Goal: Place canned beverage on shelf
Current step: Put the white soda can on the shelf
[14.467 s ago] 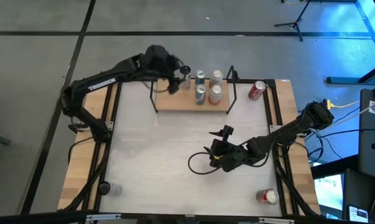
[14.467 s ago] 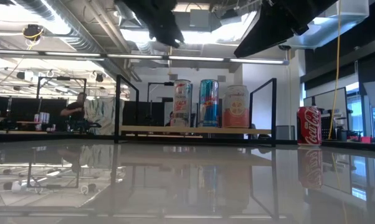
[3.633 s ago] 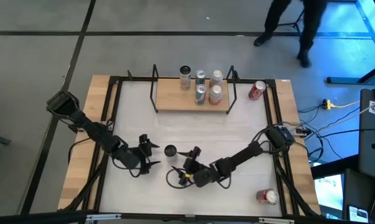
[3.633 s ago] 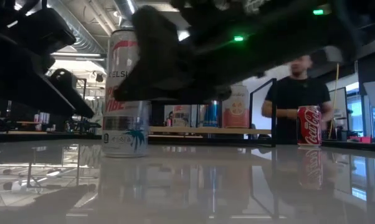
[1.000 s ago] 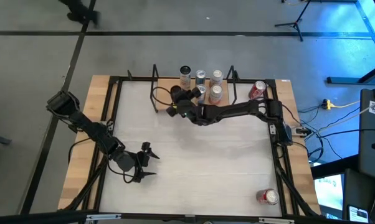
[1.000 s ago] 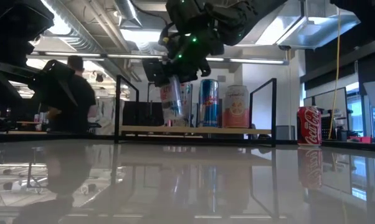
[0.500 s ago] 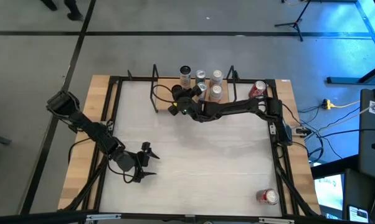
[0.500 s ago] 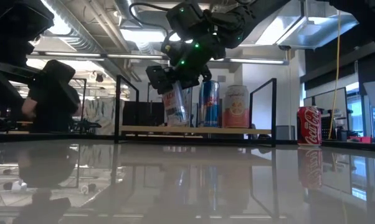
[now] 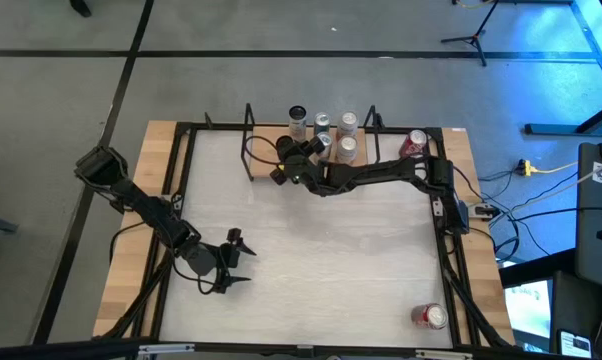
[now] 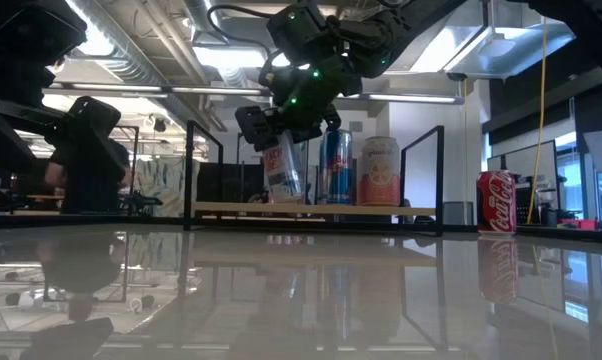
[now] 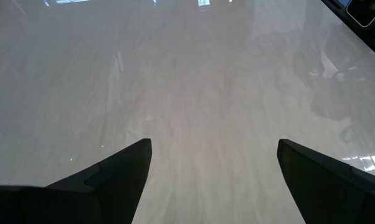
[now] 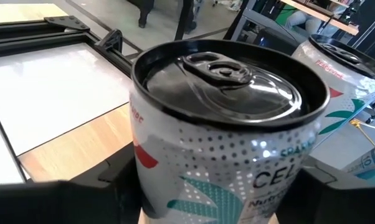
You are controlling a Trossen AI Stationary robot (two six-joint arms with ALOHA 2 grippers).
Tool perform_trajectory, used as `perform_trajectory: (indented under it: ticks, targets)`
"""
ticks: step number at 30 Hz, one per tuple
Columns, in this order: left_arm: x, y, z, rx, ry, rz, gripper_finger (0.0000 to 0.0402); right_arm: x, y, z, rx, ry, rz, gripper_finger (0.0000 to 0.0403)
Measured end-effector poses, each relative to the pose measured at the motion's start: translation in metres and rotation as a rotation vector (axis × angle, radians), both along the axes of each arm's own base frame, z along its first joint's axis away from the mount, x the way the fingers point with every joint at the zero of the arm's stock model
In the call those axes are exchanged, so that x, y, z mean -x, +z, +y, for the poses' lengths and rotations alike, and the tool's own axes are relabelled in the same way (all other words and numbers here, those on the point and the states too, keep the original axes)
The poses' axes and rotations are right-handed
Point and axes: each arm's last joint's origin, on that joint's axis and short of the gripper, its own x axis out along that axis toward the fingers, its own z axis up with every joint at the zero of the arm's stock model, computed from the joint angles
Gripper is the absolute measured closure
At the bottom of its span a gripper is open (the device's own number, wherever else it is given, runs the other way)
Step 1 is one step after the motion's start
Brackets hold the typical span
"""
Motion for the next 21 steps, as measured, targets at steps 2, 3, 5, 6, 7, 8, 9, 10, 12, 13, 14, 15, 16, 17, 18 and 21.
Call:
perform_trajectory:
  ticks: [2,3,5,6,7,8,9,10,12,13,14,15,16,17,18,21]
  targets:
    - [0.0,0.0001,0.0,0.0,0.0,0.0,0.0064,0.0001,-0.0003,0.0002,0.001,0.001,0.006,0.0138]
    - [0.0,0.0001,0.0001,0.0,0.0,0.0,0.0064,0.0002,-0.0004,0.0003,0.001,0.001,0.007,0.0132]
    - [0.0,0.0,0.0,0.0,0.0,0.0,0.0064,0.0002,-0.0004,0.0004,0.001,0.001,0.007,0.0118]
    - [0.0,0.0001,0.0,0.001,0.0,0.0,0.0064,0.0002,-0.0004,0.0004,0.002,0.001,0.008,0.0111]
    - [0.0,0.0,0.0001,0.001,0.001,0.0,0.0064,0.0002,-0.0003,0.0005,0.004,-0.002,0.009,0.0105]
    - [0.0,0.0001,0.0001,0.004,0.003,0.0,0.0064,0.0002,-0.0002,0.0004,0.006,-0.003,0.009,0.01]
    - [0.0,0.0,0.0,0.011,0.007,0.001,0.0064,0.0001,-0.0001,0.0004,0.006,-0.003,0.009,0.0095]
    - [0.0,0.0,0.0,0.014,0.009,0.002,0.0064,0.0002,-0.0001,0.0004,0.007,-0.003,0.01,0.0091]
    - [0.0,0.0,0.0001,0.014,0.01,0.002,0.0064,0.0002,-0.0002,0.0004,0.007,-0.002,0.012,0.0087]
    - [0.0,0.0,0.0001,0.015,0.01,0.002,0.0064,0.0002,-0.0002,0.0007,0.007,-0.002,0.012,0.0086]
    - [0.0,0.0,0.0001,0.015,0.01,0.002,0.0064,0.0002,-0.0002,0.001,0.009,-0.005,0.012,0.0085]
    - [0.0,0.0,0.0001,0.015,0.01,0.002,0.0064,0.0004,-0.0002,0.0009,0.013,-0.012,0.014,0.0085]
    - [0.0,0.0001,0.0,0.015,0.01,0.002,0.0064,0.0006,-0.0002,0.0009,0.018,-0.019,0.017,0.0086]
    - [0.0,0.0001,0.0001,0.015,0.01,0.002,0.0064,0.0008,-0.0001,0.001,0.024,-0.025,0.021,0.0087]
    - [0.0,0.0001,0.0,0.015,0.01,0.002,0.0064,0.0009,-0.0001,0.001,0.03,-0.03,0.025,0.0088]
    - [0.0,0.0,0.0001,0.015,0.01,0.002,0.0064,0.0013,0.0,0.0008,0.04,-0.04,0.032,0.0092]
